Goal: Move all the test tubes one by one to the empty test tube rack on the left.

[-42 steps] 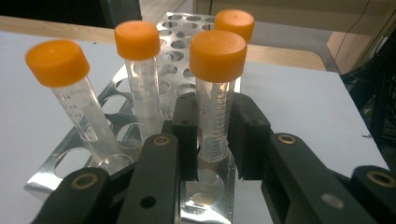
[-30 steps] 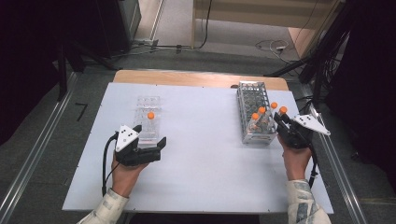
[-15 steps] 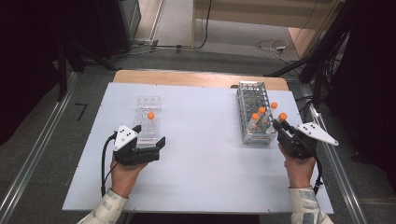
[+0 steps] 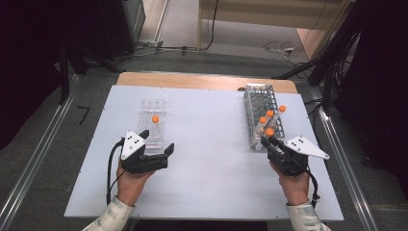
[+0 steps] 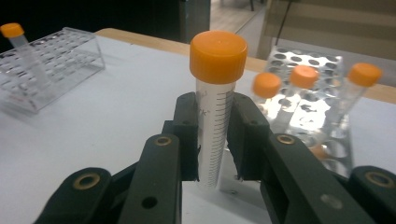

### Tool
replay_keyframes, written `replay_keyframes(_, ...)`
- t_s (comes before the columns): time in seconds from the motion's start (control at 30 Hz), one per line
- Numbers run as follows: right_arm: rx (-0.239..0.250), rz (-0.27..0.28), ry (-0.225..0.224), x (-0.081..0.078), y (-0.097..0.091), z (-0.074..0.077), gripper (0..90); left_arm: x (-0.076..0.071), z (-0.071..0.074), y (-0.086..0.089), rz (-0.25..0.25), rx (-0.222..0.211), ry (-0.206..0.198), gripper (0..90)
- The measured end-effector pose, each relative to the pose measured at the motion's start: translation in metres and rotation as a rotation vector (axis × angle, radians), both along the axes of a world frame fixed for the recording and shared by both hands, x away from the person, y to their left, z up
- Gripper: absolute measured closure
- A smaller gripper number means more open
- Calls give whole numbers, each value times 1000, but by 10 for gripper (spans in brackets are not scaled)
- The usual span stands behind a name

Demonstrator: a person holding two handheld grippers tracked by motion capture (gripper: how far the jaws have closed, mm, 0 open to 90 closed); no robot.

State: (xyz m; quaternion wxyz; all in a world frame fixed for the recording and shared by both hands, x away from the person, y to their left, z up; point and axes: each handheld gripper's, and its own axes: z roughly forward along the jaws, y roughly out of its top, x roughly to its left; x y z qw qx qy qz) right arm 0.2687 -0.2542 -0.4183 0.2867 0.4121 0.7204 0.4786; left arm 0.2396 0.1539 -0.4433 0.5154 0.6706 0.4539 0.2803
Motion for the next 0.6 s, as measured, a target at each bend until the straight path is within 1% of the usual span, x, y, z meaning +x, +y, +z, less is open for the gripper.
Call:
replay_keyframes(0.1,-1,43,14,-2,14,-5,719,-2,1,-3,-13,-1,-3,64)
replay_keyframes(0.23,-21,104,24,-4,33,-13,719,-4,2,-8,-34,-16,-9,78)
replay_keyframes(0.27,-20,135,41,-6,44,-17,719,-5,2,-9,-45,-13,-11,78)
replay_keyframes(0.3,-20,135,41,-6,44,-17,719,-6,2,-11,-49,-11,-12,78)
replay_keyframes(0.4,-25,174,49,-8,58,-20,720,-7,2,-16,-65,-12,-14,78)
replay_keyframes(0.6,-35,262,67,-14,89,-27,719,-15,5,-28,-102,-21,-46,100)
